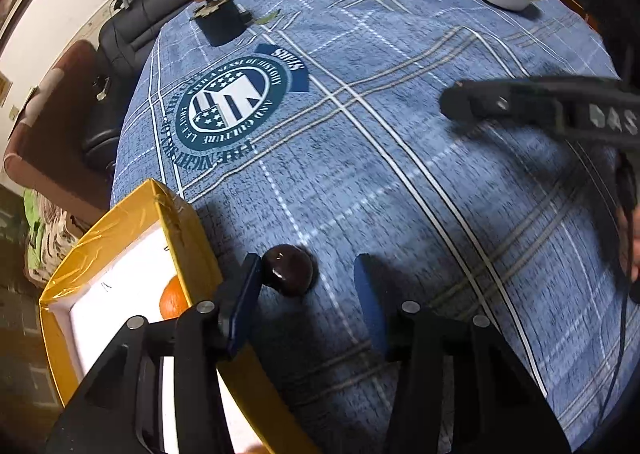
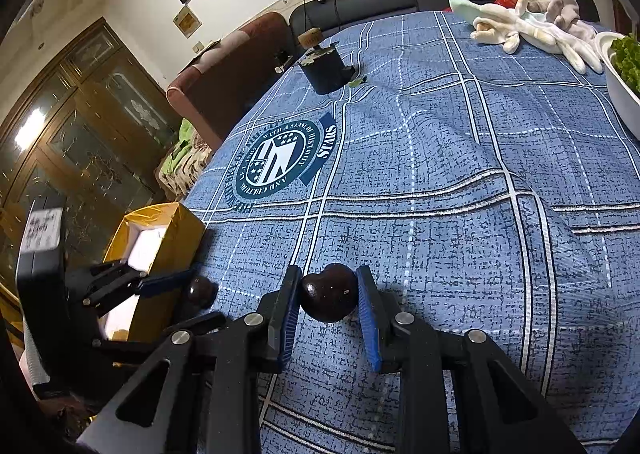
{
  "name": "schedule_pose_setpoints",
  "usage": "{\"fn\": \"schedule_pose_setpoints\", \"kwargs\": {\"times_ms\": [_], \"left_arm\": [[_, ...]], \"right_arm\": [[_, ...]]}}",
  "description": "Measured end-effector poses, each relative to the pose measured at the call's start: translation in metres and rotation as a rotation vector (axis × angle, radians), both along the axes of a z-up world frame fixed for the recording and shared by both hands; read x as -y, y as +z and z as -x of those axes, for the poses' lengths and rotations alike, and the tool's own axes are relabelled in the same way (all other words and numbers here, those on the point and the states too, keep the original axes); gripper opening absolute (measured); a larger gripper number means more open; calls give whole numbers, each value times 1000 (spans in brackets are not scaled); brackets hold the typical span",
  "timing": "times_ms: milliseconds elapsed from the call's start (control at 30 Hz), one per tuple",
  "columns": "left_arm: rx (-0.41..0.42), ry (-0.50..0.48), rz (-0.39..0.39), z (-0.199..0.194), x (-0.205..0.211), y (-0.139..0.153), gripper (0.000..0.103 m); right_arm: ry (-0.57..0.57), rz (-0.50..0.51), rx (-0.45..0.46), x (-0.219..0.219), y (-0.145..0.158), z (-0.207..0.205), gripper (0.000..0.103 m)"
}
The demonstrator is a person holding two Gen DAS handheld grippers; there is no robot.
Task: Organize fruits
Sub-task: 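Grasp the other dark plum with the left gripper while the right holds its plum, then lower both plums into the tray and open both grippers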
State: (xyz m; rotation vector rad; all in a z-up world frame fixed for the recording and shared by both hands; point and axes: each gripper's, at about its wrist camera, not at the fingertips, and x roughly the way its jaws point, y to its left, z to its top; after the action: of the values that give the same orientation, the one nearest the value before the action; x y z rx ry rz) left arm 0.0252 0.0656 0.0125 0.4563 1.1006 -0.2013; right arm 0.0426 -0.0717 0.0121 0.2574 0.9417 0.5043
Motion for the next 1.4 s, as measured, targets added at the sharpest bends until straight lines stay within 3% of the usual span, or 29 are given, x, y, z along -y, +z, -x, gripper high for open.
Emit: {"fn": "schedule_pose_setpoints", "kwargs": {"times_ms": [300, 433, 767, 967, 1133, 1267, 1400], "left_arm": [[-10, 42, -3, -18, -5, -5, 44], [-1, 49, -42, -21, -7, -5, 24], [35, 53, -8, -15, -12, 0, 23], [151, 90, 92, 10, -18, 33, 23], [279, 141, 181, 54, -32, 64, 23], [370, 203, 180, 100, -51, 78, 23], [411, 293, 132, 127, -78, 77, 23]], "right_arm": [[-1, -8, 2, 0, 0, 0, 27], [4, -7, 6, -2, 1, 1, 27], [24, -29, 24, -3, 5, 3, 27], [70, -64, 67, -12, 16, 14, 27], [142, -110, 110, -27, 28, 30, 27], [232, -115, 135, -53, 37, 52, 27], [336, -109, 133, -90, 40, 76, 27]]}}
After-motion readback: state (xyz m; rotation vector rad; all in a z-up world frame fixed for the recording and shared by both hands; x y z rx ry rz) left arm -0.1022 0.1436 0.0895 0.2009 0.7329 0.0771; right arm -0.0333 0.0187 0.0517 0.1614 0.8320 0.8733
